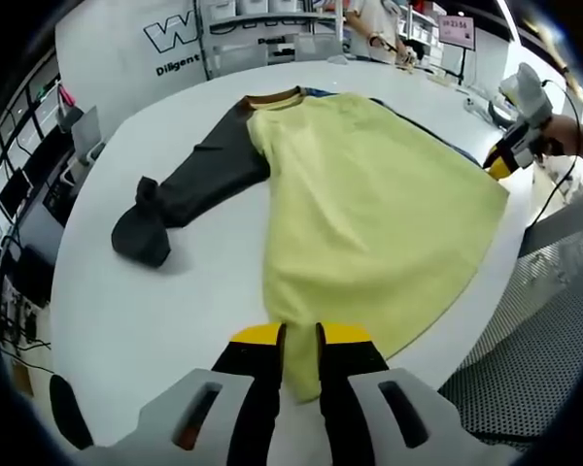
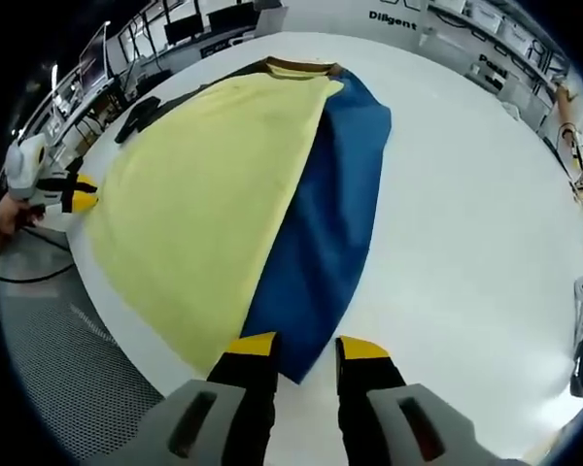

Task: Fold the garment on the visible template until the final outline fits inside the template.

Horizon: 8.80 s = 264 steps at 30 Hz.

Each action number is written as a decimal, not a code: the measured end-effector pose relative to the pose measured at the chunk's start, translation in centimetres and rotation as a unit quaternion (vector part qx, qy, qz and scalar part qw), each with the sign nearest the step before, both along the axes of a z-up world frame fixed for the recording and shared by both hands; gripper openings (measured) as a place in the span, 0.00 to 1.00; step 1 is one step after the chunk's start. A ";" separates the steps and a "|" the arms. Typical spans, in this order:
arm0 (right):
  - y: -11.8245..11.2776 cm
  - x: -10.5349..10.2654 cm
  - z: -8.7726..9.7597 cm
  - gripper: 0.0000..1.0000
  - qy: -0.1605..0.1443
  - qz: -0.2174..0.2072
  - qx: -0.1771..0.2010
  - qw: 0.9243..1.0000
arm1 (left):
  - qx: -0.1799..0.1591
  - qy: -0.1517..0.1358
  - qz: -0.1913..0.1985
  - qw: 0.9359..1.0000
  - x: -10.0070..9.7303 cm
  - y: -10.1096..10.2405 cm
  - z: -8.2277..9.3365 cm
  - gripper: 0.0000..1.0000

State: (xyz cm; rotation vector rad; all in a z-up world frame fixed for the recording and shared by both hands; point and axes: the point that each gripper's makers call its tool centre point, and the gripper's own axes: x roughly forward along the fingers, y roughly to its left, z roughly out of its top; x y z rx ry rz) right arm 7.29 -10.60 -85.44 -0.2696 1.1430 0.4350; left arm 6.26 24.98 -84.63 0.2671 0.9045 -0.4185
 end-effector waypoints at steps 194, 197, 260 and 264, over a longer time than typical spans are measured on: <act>-10.5 9.4 3.8 0.00 -0.089 -0.036 -0.088 0.992 | -0.021 -0.087 0.052 0.995 19.5 6.6 1.5 0.00; -10.7 9.8 3.9 0.00 -0.089 -0.027 -0.097 0.991 | -0.024 -0.086 0.055 0.995 19.4 6.8 1.4 0.00; -15.4 19.4 1.4 0.00 -0.096 0.063 -0.184 0.976 | -0.012 -0.085 0.061 0.994 19.9 9.3 1.2 0.00; -15.6 19.8 1.0 0.00 -0.088 0.069 -0.183 0.977 | -0.011 -0.085 0.062 0.994 19.9 9.3 1.2 0.00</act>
